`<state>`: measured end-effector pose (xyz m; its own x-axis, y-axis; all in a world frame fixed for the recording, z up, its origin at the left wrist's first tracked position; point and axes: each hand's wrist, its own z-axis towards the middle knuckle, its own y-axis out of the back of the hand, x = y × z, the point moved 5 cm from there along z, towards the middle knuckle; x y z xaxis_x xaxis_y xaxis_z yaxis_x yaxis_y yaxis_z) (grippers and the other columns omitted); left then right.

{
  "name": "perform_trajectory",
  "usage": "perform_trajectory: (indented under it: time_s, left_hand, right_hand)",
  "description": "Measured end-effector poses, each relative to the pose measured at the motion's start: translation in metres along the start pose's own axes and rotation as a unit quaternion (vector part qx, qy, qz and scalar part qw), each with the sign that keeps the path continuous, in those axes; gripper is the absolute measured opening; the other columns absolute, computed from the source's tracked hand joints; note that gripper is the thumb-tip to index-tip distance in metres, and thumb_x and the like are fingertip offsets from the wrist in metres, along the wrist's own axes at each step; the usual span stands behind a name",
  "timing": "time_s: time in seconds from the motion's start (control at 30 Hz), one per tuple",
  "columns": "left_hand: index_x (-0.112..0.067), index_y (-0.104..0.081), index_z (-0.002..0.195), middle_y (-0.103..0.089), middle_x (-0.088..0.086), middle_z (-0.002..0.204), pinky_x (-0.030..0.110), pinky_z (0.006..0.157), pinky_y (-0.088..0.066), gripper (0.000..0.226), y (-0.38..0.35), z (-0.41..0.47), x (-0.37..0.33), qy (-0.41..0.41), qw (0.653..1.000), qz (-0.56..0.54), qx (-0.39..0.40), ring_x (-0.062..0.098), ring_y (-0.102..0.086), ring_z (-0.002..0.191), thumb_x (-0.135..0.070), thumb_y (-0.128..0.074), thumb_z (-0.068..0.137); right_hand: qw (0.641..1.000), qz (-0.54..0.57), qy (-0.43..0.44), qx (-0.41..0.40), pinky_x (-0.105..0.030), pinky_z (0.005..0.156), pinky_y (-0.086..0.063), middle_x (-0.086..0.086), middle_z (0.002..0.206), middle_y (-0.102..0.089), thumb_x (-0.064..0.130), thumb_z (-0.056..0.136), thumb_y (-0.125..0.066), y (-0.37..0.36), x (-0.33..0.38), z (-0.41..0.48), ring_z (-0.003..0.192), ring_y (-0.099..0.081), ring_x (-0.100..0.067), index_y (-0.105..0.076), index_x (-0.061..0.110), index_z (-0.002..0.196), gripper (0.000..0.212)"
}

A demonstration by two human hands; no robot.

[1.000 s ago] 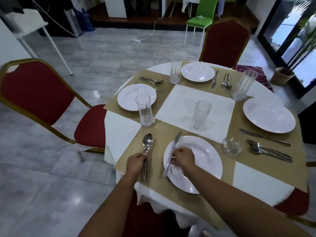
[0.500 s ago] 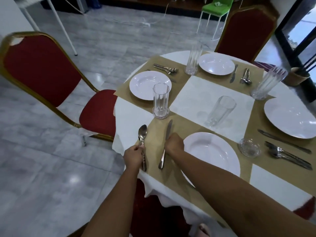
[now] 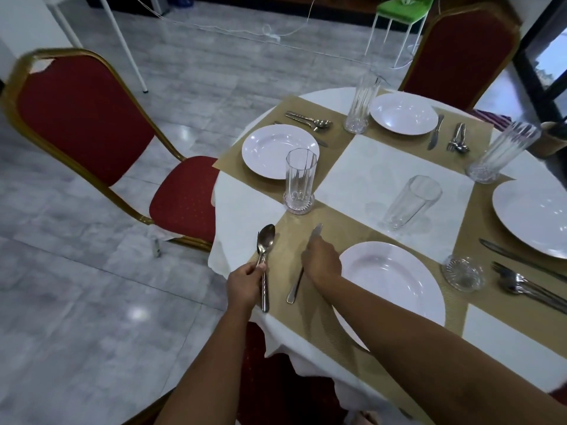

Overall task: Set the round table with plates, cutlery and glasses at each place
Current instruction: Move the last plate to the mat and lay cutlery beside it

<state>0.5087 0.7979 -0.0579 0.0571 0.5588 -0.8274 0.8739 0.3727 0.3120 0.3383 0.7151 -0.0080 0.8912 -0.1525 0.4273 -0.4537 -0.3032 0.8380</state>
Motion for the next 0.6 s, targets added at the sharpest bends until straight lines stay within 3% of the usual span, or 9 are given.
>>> perform_trajectory:
  time_s: [0.07,0.1,0.13,0.2,0.27,0.33,0.6]
  left_hand:
    - [-0.026,-0.070,0.068,-0.069,0.001,0.069,0.045,0.082,-0.056,0.020,0.001,0.001,0.001,0.002,1.000,-0.010,-0.001,0.020,-0.063,0.072,-0.030,-0.066,0.087]
    - [-0.027,-0.070,0.068,-0.070,0.003,0.071,0.045,0.083,-0.056,0.020,0.001,0.001,0.001,0.003,1.000,-0.011,-0.001,0.021,-0.064,0.073,-0.030,-0.066,0.087]
    - [-0.027,-0.070,0.067,-0.071,0.006,0.073,0.045,0.083,-0.056,0.020,0.001,0.001,0.001,0.002,1.000,-0.013,-0.001,0.023,-0.066,0.074,-0.030,-0.066,0.087]
    - [-0.027,-0.070,0.067,-0.072,0.008,0.075,0.044,0.084,-0.056,0.021,0.001,0.002,0.001,0.001,1.000,-0.013,-0.002,0.026,-0.068,0.078,-0.030,-0.066,0.087]
    - [-0.028,-0.071,0.067,-0.073,0.006,0.075,0.045,0.084,-0.056,0.020,0.000,0.003,0.002,0.000,1.000,-0.012,-0.003,0.028,-0.069,0.081,-0.031,-0.066,0.087]
    - [-0.032,-0.071,0.069,-0.073,0.004,0.075,0.047,0.085,-0.056,0.018,-0.001,0.003,0.004,0.006,1.000,-0.023,-0.001,0.028,-0.070,0.082,-0.031,-0.067,0.086]
    - [-0.023,-0.074,0.090,-0.074,0.002,0.081,0.045,0.089,-0.055,0.009,-0.002,0.002,0.003,0.008,0.999,-0.040,0.001,0.025,-0.070,0.088,-0.029,-0.067,0.088]
  right_hand:
    - [0.992,-0.080,0.092,-0.018,-0.034,0.076,-0.050,-0.011,0.106,-0.063,0.011,0.095,-0.044,0.006,0.007,-0.009,0.103,-0.060,-0.028,-0.055,0.009,0.125,0.032]
    - [0.983,-0.125,0.135,-0.019,-0.037,0.085,-0.049,-0.010,0.112,-0.062,0.016,0.094,-0.048,0.006,0.009,-0.015,0.111,-0.055,-0.028,-0.060,0.011,0.117,0.026]
    - [0.971,-0.173,0.166,-0.010,-0.040,0.098,-0.043,-0.008,0.122,-0.059,0.025,0.093,-0.051,0.001,0.006,-0.019,0.120,-0.049,-0.028,-0.061,0.012,0.116,0.028]
    - [0.956,-0.229,0.180,0.031,-0.050,0.113,-0.017,-0.004,0.141,-0.048,0.048,0.088,-0.056,-0.013,-0.004,-0.024,0.136,-0.030,-0.031,-0.056,0.014,0.125,0.050]
    - [0.958,-0.234,0.159,0.043,-0.058,0.114,0.001,-0.001,0.150,-0.037,0.062,0.083,-0.054,-0.021,-0.014,-0.026,0.143,-0.016,-0.032,-0.046,0.017,0.137,0.071]
    - [0.961,-0.231,0.149,0.028,-0.062,0.112,0.010,0.000,0.152,-0.034,0.065,0.083,-0.052,-0.021,-0.016,-0.027,0.146,-0.009,-0.031,-0.040,0.017,0.141,0.076]
    - [0.958,-0.254,0.129,0.018,-0.064,0.104,0.024,0.000,0.149,-0.036,0.065,0.085,-0.050,-0.008,-0.033,-0.032,0.147,0.000,-0.032,-0.039,0.016,0.144,0.078]
